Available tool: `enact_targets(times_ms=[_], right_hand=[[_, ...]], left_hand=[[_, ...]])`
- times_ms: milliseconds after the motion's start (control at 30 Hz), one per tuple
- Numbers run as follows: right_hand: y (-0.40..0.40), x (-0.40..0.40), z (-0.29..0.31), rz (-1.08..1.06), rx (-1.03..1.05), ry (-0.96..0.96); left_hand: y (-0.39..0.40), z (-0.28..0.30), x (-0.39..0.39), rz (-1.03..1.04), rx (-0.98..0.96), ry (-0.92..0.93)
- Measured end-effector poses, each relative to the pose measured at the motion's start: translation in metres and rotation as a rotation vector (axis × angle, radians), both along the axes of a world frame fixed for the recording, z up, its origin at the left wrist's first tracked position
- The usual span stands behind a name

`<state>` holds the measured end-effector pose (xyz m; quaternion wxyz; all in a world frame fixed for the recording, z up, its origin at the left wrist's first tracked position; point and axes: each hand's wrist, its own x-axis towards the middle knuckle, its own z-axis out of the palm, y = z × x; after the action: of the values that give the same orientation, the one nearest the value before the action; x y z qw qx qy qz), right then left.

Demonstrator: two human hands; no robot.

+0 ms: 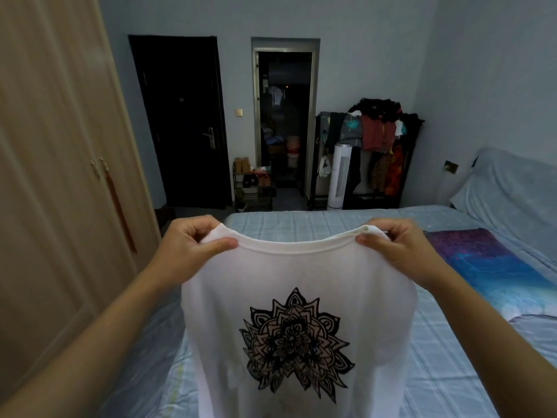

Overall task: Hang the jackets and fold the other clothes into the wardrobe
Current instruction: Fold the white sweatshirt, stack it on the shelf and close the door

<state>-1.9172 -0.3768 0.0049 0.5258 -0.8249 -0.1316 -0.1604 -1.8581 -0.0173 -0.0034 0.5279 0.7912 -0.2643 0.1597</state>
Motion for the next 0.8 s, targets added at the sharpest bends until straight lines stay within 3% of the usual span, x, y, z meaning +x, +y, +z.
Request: enact_targets(times_ms=[200,333,467,800], right_hand=[[0.012,0.049,-0.02,-0.154,0.012,0.113],[0.038,0.105,-0.038,-0.358,0.067,0.206],[0.074,0.122,-0.039,-0.437,0.142,0.168],[0.131,0.093,-0.032,-0.235,0.206,0.015]], left_hand=[[-0.011,-0.007,0.04,0.095,0.043,0.259],[-0.033,-0.019,0.085,0.349,-0.13,0.483],[-0.057,-0.017,0.084,0.544,-0.164,0.404],[-0.107,-0.013,0.028,0.364,-0.227,0.217]])
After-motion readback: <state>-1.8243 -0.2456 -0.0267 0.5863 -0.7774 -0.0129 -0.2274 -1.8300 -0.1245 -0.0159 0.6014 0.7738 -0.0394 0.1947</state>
